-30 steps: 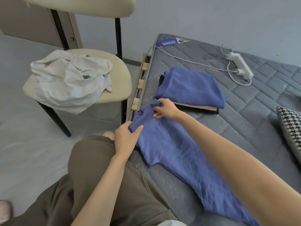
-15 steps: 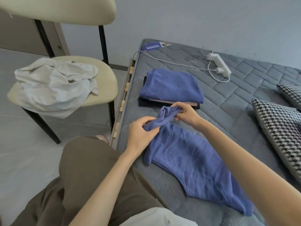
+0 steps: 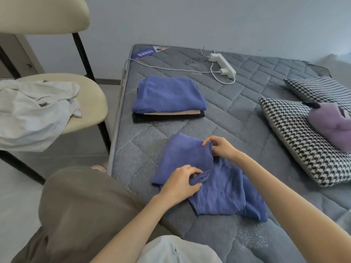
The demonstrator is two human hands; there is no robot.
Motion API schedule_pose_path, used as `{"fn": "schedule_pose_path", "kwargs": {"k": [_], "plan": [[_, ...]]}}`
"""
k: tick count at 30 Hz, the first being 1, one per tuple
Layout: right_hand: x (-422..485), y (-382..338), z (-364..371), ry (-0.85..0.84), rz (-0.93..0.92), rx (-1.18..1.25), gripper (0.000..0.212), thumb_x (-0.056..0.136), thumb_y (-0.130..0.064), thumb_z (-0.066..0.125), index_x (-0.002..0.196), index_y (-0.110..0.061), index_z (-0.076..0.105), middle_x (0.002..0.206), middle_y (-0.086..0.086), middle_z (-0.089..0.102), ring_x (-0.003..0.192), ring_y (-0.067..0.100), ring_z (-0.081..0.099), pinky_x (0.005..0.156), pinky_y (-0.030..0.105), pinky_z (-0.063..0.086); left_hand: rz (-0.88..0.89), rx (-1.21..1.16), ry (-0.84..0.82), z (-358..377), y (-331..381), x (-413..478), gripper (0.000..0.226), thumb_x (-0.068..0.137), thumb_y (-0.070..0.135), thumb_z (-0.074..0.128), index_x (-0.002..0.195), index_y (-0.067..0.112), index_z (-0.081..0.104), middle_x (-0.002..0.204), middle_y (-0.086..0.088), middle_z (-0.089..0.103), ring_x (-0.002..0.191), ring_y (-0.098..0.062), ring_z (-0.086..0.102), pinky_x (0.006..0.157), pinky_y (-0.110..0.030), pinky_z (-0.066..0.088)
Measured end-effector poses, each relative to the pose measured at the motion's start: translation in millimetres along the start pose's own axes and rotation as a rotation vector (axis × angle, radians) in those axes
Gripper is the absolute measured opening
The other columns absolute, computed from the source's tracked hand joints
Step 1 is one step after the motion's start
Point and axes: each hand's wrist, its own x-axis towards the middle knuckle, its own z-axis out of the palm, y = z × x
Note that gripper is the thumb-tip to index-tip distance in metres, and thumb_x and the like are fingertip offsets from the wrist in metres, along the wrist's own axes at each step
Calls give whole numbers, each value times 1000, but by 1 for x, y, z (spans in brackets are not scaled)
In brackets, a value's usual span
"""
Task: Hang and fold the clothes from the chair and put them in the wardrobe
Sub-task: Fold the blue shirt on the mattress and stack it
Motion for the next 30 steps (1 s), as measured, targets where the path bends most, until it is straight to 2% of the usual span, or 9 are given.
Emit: {"fn": "schedule_pose_path", "kwargs": {"k": [4, 7, 9, 13, 20, 22, 24, 27, 30], "plan": [[7, 3, 5, 82, 157, 185, 38, 87, 7, 25, 88, -8, 60, 67, 9, 46, 60, 21, 50, 53, 25, 48, 65, 275, 28, 0, -8, -7, 47, 77, 34, 69, 123, 26, 60, 111, 8, 58, 100, -13, 53, 81, -26, 41], [9, 0, 13, 85, 246, 245, 14, 89, -20, 44, 95, -13, 54, 84, 10, 46, 75, 26, 45, 64, 33, 46, 122, 451, 56, 0, -19, -11, 48, 69, 41, 70, 115, 27, 64, 101, 6, 59, 90, -19, 55, 70, -28, 32], [5, -2, 17, 73, 241, 185, 27, 92, -34, 57, 110, -16, 49, 89, 6, 51, 75, 19, 50, 59, 28, 45, 141, 471, 51, -2, -19, -11, 40, 70, 35, 68, 109, 27, 67, 95, 5, 63, 86, -22, 58, 69, -30, 34], [2, 1, 17, 133, 102, 44, 32, 89, -22, 66, 116, -16, 51, 83, 8, 51, 65, 16, 53, 47, 22, 44, 129, 301, 6, -2, -9, -11, 25, 78, 23, 64, 103, 19, 71, 96, 2, 66, 91, -20, 61, 76, -30, 45], [-5, 12, 9, 194, 50, -29, 32, 88, -24, 67, 116, -18, 51, 89, 4, 52, 75, 14, 52, 65, 26, 42, 124, 179, -10, 0, -3, -11, 20, 78, 20, 69, 97, 17, 71, 93, 4, 64, 81, -12, 58, 71, -27, 47], [-6, 16, 11, 191, 27, -169, 37, 86, -21, 68, 118, -15, 50, 98, 2, 55, 88, 17, 53, 76, 26, 40, 124, 186, -65, 1, -8, -11, 19, 77, 35, 69, 88, 20, 69, 87, 6, 63, 77, -11, 57, 69, -28, 47], [-5, 19, 13, 237, -48, -307, 39, 84, -18, 69, 119, -13, 51, 114, 4, 56, 106, 21, 51, 86, 25, 36, 107, 187, -105, 1, -11, -13, 44, 70, 63, 65, 94, 26, 72, 89, 12, 67, 82, -4, 59, 75, -20, 45], [-6, 13, 18, 315, -175, -485, 36, 85, -15, 64, 120, -16, 55, 125, 5, 52, 118, 28, 39, 94, 33, 37, 38, 202, 34, -4, -8, -12, 57, 74, 75, 44, 88, 30, 74, 85, 14, 70, 82, -4, 58, 79, -21, 35], [-3, -4, 27, 300, -259, -563, 32, 88, -18, 60, 120, -20, 59, 127, 3, 52, 116, 28, 39, 95, 38, 37, -90, 208, 320, -13, -13, -7, 41, 87, 54, 43, 82, 24, 71, 84, 7, 65, 85, -17, 57, 77, -31, 32]]}}
